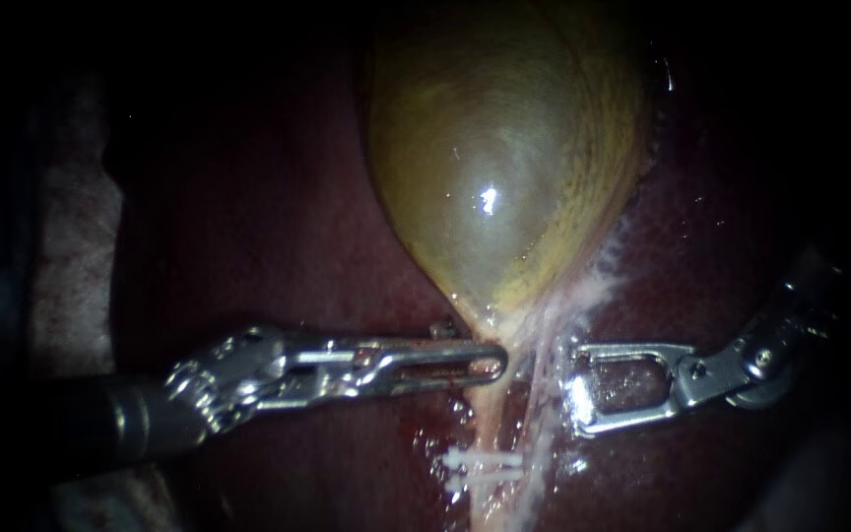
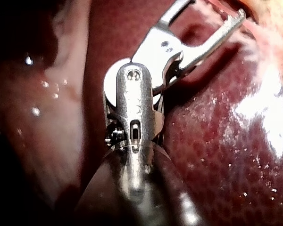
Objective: Going back second clip left tube
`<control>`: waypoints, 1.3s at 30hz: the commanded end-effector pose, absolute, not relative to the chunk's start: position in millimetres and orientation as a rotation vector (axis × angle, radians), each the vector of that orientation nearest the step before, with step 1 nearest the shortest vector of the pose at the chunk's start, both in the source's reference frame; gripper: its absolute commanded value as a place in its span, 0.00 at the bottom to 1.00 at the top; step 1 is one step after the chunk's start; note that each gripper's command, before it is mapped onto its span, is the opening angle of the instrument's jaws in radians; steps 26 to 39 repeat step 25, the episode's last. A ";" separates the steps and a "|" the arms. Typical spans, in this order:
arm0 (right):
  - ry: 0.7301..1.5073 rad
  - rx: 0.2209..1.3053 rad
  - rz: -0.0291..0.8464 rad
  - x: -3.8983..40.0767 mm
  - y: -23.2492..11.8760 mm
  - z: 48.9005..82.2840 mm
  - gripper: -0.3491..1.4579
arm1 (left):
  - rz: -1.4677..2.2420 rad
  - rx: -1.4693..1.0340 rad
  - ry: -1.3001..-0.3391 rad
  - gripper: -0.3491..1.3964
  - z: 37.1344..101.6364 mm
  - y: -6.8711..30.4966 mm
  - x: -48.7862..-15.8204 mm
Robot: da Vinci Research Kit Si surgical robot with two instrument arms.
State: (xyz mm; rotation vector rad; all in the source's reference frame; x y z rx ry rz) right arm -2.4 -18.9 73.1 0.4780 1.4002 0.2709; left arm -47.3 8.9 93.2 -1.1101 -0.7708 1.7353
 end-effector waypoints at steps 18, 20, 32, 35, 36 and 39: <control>1.401 0.478 0.272 -2.2 -18.9 73.1 0.46 | 1.737 -1.112 -0.770 0.00 94.1 9.0 -47.6; 1.401 0.478 0.272 -2.2 -18.9 73.1 0.46 | 1.737 -1.112 -0.770 0.00 94.1 9.0 -47.7; 1.400 0.478 0.272 -2.2 -18.9 73.1 0.46 | 1.737 -1.112 -0.770 0.00 94.1 9.0 -47.6; 1.400 0.478 0.272 -2.2 -18.9 73.1 0.46 | 1.737 -1.112 -0.770 0.00 94.1 9.0 -47.6; 1.400 0.478 0.272 -2.2 -18.9 73.1 0.46 | 1.737 -1.112 -0.770 0.00 94.1 9.0 -47.6; 1.400 0.478 0.272 -2.2 -18.9 73.1 0.46 | 1.737 -1.112 -0.770 0.00 94.1 9.0 -47.6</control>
